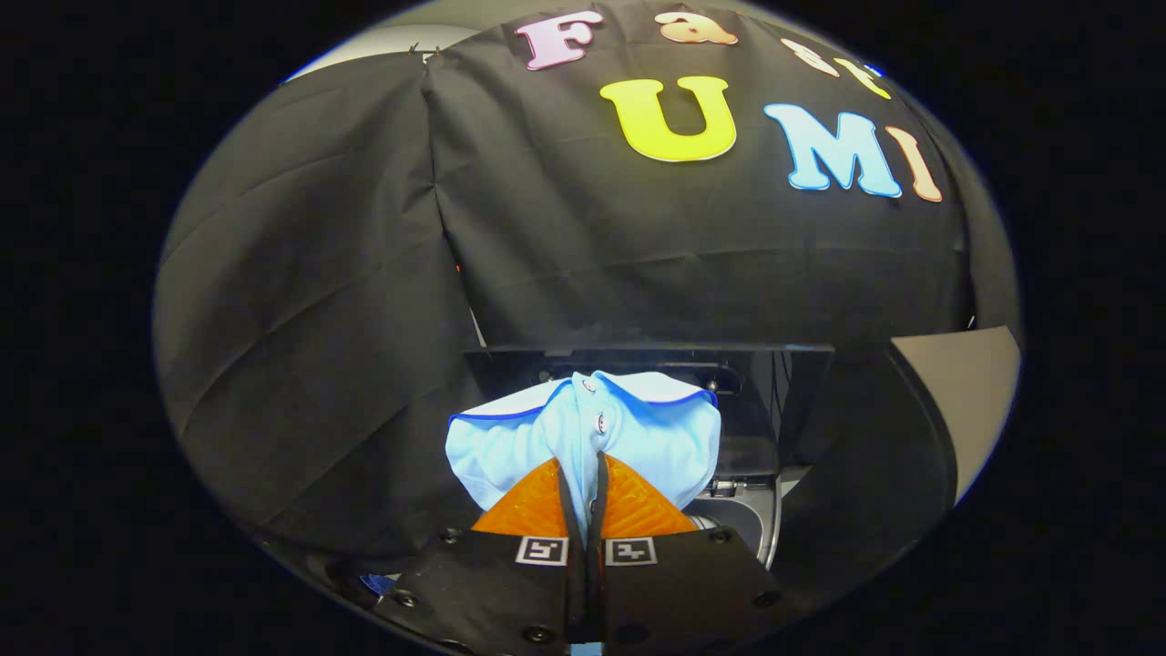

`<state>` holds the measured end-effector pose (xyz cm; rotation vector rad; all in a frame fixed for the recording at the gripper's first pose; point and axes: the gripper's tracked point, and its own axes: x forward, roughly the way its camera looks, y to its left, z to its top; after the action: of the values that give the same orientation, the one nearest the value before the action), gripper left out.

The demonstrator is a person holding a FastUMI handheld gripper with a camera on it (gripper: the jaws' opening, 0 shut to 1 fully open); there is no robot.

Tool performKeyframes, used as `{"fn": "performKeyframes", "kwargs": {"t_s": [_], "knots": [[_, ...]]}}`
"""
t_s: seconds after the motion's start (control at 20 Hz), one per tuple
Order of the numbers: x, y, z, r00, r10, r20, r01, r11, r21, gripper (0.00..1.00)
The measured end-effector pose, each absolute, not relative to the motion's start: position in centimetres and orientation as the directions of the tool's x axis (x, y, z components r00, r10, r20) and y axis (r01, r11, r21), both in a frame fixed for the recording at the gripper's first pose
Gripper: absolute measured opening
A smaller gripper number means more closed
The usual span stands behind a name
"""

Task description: Put the clothes into the washing machine and then close the washing machine lid.

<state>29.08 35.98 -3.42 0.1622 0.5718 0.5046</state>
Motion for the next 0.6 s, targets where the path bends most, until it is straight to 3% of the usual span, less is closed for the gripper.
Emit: {"fn": "performKeyframes", "kwargs": {"t_s": [0.6], "knots": [[31.6, 38.4, -15.4, 0.629, 0.425, -0.651, -0.338, 0.904, 0.263, 0.01]]}}
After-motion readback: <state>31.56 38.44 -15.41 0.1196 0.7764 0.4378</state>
